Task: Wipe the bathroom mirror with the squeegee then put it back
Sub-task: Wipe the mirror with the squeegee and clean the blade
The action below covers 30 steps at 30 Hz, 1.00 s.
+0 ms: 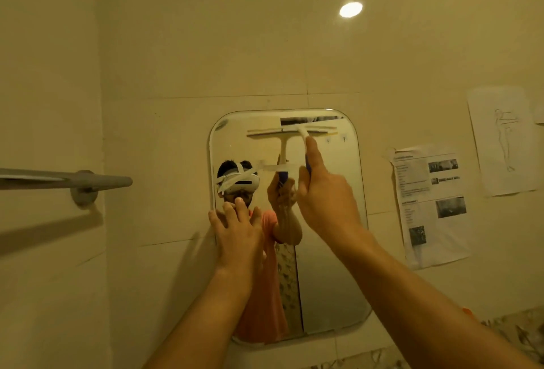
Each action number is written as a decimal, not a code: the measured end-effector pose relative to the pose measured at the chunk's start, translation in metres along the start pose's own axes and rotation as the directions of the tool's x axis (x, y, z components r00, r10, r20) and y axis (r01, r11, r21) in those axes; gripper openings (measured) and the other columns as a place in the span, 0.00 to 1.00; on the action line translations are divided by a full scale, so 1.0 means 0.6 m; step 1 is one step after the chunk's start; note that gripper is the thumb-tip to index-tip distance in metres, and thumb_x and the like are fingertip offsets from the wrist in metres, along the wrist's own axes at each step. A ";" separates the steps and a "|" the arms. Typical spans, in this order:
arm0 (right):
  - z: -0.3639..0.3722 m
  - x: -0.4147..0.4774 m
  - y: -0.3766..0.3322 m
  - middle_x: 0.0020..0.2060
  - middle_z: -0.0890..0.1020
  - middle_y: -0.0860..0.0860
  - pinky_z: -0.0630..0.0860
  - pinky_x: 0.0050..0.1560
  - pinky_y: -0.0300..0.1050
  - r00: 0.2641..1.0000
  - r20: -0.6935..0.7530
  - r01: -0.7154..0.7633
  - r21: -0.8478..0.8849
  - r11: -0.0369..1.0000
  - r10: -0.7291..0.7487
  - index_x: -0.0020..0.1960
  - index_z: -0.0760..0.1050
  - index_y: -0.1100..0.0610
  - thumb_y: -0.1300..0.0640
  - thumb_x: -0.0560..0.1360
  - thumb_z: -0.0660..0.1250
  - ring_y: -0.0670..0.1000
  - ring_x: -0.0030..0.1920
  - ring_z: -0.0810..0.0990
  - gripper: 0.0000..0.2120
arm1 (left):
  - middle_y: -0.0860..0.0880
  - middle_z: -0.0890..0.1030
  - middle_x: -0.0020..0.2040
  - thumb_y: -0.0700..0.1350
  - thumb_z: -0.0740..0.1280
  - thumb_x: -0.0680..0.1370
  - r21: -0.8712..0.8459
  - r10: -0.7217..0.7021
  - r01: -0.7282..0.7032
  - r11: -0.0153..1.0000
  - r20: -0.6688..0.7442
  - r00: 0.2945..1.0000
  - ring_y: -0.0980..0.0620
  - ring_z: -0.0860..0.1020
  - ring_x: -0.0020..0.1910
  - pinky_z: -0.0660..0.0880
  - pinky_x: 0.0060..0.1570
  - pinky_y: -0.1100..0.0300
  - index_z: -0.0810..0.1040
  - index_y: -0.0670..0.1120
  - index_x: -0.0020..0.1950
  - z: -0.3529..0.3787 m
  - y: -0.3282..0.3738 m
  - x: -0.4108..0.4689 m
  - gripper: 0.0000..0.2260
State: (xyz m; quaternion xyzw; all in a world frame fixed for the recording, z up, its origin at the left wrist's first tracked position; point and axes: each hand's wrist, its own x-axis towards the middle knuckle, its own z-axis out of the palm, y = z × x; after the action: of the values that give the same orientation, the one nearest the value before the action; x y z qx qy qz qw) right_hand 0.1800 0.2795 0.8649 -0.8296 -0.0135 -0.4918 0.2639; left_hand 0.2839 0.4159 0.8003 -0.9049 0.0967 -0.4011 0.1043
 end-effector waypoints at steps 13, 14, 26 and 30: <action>0.069 -0.044 0.036 0.35 0.78 0.51 0.79 0.31 0.44 0.998 0.064 -0.019 -0.028 0.999 0.021 0.81 0.32 0.39 0.49 0.86 0.53 0.48 0.30 0.78 0.34 | 0.35 0.50 0.80 0.60 0.68 0.77 0.013 -0.006 0.006 1.000 -0.019 1.000 0.30 0.52 0.76 0.52 0.72 0.29 0.48 0.49 0.82 0.003 0.002 0.001 0.42; 0.075 -0.064 0.045 0.35 0.78 0.51 0.77 0.30 0.42 0.997 0.079 -0.019 -0.027 0.999 0.021 0.80 0.31 0.38 0.49 0.86 0.53 0.47 0.30 0.77 0.34 | 0.35 0.50 0.79 0.60 0.68 0.77 0.018 -0.003 0.003 1.000 -0.025 1.000 0.30 0.53 0.76 0.52 0.72 0.29 0.48 0.49 0.82 0.002 0.003 -0.002 0.42; 0.037 0.002 -0.008 0.32 0.75 0.48 0.71 0.25 0.40 0.966 0.067 0.258 -0.138 0.956 -0.251 0.81 0.35 0.39 0.45 0.87 0.49 0.47 0.28 0.75 0.30 | 0.35 0.55 0.78 0.58 0.67 0.77 -0.015 0.007 -0.008 1.000 -0.076 0.997 0.31 0.57 0.74 0.55 0.71 0.31 0.54 0.48 0.82 -0.004 0.003 -0.009 0.38; 0.061 0.061 -0.055 0.34 0.73 0.51 0.72 0.28 0.42 0.922 0.117 0.386 -0.279 0.879 -0.368 0.81 0.37 0.41 0.47 0.87 0.53 0.48 0.28 0.74 0.31 | 0.35 0.58 0.77 0.57 0.69 0.76 -0.024 -0.007 0.005 1.000 -0.081 0.997 0.30 0.59 0.73 0.56 0.70 0.30 0.58 0.49 0.81 -0.003 0.001 -0.010 0.37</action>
State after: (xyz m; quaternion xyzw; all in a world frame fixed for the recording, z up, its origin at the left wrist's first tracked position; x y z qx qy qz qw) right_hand 0.2192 0.3155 0.8949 -0.8557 -0.1086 -0.5048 0.0350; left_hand 0.2785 0.4164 0.7972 -0.8894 0.1031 -0.4364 0.0884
